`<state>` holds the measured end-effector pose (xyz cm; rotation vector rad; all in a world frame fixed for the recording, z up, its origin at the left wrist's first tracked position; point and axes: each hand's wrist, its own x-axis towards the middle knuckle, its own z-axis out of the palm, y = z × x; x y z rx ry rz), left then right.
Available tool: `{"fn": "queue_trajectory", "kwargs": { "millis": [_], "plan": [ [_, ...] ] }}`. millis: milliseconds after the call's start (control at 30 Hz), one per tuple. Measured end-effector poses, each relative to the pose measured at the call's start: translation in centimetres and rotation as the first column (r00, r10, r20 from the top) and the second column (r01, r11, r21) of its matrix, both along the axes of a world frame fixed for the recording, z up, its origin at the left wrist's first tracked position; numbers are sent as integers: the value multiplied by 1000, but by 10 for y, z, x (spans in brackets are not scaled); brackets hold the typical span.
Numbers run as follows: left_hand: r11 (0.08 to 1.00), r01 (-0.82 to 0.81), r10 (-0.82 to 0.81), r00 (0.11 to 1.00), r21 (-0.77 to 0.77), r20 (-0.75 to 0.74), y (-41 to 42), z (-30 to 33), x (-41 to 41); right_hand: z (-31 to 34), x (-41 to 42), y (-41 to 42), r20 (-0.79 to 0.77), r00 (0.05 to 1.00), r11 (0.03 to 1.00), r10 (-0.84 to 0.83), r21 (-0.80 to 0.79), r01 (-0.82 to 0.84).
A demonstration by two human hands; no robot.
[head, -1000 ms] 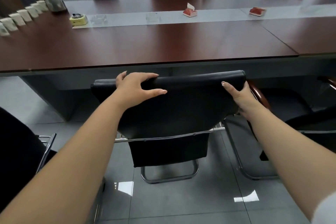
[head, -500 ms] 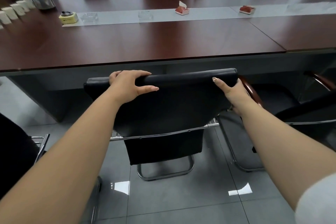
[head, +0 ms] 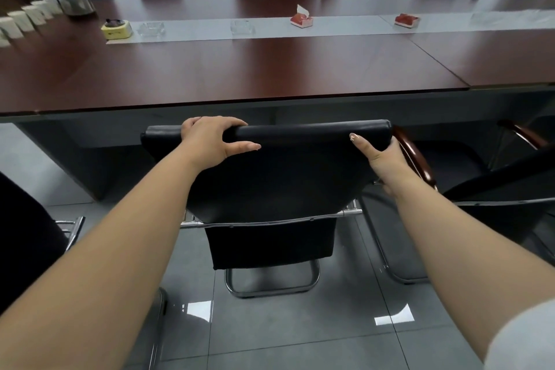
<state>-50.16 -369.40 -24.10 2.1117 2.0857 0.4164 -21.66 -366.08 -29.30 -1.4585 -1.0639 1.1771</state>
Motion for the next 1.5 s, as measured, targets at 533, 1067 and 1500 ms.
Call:
{"fn": "queue_trajectory", "kwargs": {
  "millis": [533, 1067, 1500],
  "plan": [
    [959, -146, -6, 848, 244, 529, -46, -21, 18, -47, -45, -57, -53, 971, 971, -234, -71, 230],
    [683, -723, 361, 217, -99, 907, -204, -52, -60, -43, -258, -131, -205, 732, 716, 650, -160, -680],
    [357, -885, 439, -124, -299, 890, -310, -90, -138, -58, -380, -215, -186, 386, 339, 903, -240, -909]
  ]
}}
